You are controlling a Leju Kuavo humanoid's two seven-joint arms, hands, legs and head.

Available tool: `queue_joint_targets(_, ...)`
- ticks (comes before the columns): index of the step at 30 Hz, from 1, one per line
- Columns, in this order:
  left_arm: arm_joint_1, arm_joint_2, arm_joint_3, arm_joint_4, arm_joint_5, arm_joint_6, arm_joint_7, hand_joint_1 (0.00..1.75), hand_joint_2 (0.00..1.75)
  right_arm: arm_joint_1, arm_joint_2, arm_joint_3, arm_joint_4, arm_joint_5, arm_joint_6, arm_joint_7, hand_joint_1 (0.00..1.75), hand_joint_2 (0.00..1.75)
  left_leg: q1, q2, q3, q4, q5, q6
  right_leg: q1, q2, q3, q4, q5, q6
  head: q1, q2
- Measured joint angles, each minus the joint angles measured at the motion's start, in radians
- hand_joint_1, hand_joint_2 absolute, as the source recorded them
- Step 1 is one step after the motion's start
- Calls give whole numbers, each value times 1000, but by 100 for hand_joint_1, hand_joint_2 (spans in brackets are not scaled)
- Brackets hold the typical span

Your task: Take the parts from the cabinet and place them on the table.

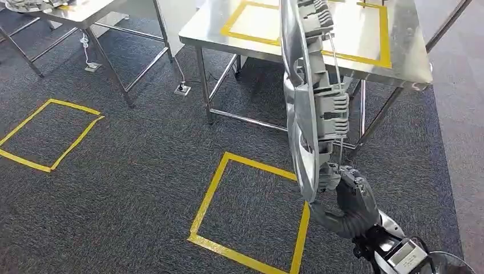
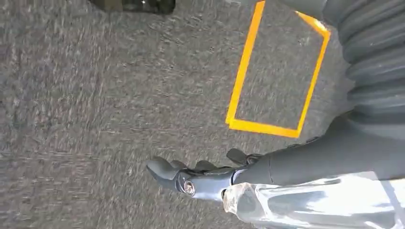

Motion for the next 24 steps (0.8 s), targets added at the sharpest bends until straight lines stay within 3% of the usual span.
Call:
queue_joint_targets(1, -2, 0, 0, 0, 0, 0, 0, 0, 175, -1, 0, 0, 0, 0, 0, 0, 169, 175, 1, 0, -17, 32, 0, -7, -2, 0, 10, -4, -3, -4, 1, 0)
queue_joint_targets(2, -4, 0, 0, 0, 0, 0, 0, 0, 175, -3, 1, 0, 0, 0, 0, 0, 169, 175, 6, 0, -52, 91, -12, -15, -4, 0, 13, -4, -7, -8, -7, 0)
queue_joint_targets(5, -3, 3, 0, 0, 0, 0, 0, 0, 175, -2, 2, 1, 0, -1, 0, 0, 169, 175, 20, 1, -187, 281, -97, -33, -8, 0, 27, -4, -24, -7, -7, 0)
queue_joint_targets(6, 0, 3, 0, 0, 0, 0, 0, 0, 175, -1, 1, 0, 1, 0, 0, 0, 169, 175, 24, 1, -207, 287, -88, -36, -9, 1, 35, -4, -31, -4, -6, 0)
queue_joint_targets(7, 0, 3, 0, 0, 0, 0, 0, 0, 175, 0, 1, 0, 2, 0, 0, 0, 169, 175, 26, 1, -205, 252, -53, -38, -11, 2, 45, -4, -38, -1, -6, 0)
queue_joint_targets(8, 0, 5, 0, 0, 0, 0, 0, 0, 175, 0, 1, 1, 2, 0, 0, 0, 169, 175, 28, 1, -183, 182, 2, -39, -15, 3, 56, -4, -45, 3, -6, 0)
queue_joint_targets(10, 0, 5, 0, 0, 0, 0, 0, 0, 175, -2, 1, 1, 2, 0, 0, 0, 169, 175, 29, 1, -116, -2, 114, -37, -19, 3, 71, -7, -62, 14, -7, 0)
queue_joint_targets(11, -1, 5, 0, 1, 0, 0, 0, 0, 175, -3, 1, 1, 2, -1, 1, 0, 169, 175, 22, 0, -118, -4, 69, -35, -18, 4, 78, -7, -65, 20, -7, 0)
queue_joint_targets(12, -1, 5, 0, 1, -1, 0, 0, 0, 175, -5, 2, 1, 2, -2, 1, 0, 169, 175, 20, 1, -119, -1, 53, -24, -18, 4, 74, -12, -66, 26, -9, 0)
queue_joint_targets(13, 0, 6, 0, 1, -2, 0, 0, 0, 175, -6, 2, 1, 2, -2, 1, 0, 169, 175, 18, 1, -109, -5, 84, -15, -18, 5, 77, -14, -69, 33, -9, 0)
queue_joint_targets(15, 2, 8, 0, 1, -2, 0, 0, 0, 175, -3, 1, 2, 3, -2, 2, 0, 169, 175, 22, 1, -92, -11, 80, 1, -18, 5, 91, -3, -65, 48, -8, 0)
queue_joint_targets(16, 1, 8, 0, 1, -2, 0, 0, 0, 175, -4, 0, 2, 3, -2, 2, 0, 169, 175, 26, 0, -81, -15, 79, 6, -20, 4, 85, 17, -78, 50, -6, 0)
queue_joint_targets(17, 0, 8, 0, 1, -3, 0, 0, 0, 175, -9, 0, 2, 3, -3, 2, 0, 169, 175, 26, 0, -76, -15, 75, 12, -19, 4, 62, 61, -90, 51, -3, 0)
queue_joint_targets(20, 1, 9, 0, 1, -3, 0, 0, 0, 175, -8, 1, 4, 3, -5, 2, -1, 169, 175, 21, -1, -65, -15, 60, 25, -16, 4, -73, 266, -159, 52, -2, 0)
queue_joint_targets(21, 3, 10, 0, 1, -3, 0, 0, 0, 175, -6, 1, 4, 3, -5, 2, -1, 169, 175, 18, -2, -57, -15, 53, 25, -16, 4, -104, 294, -164, 52, -2, 0)
queue_joint_targets(22, 4, 10, 0, 1, -3, 0, 0, 0, 175, -5, 1, 4, 3, -5, 2, 0, 169, 175, 16, -4, -49, -15, 46, 26, -16, 4, -110, 276, -146, 46, -3, 0)
queue_joint_targets(24, 4, 10, 0, 1, -6, 0, 0, 0, 175, -1, 0, 5, 3, -2, 0, 0, 169, 175, 12, -6, -24, -15, 29, 25, -11, 3, -71, 136, -45, 28, -2, 0)
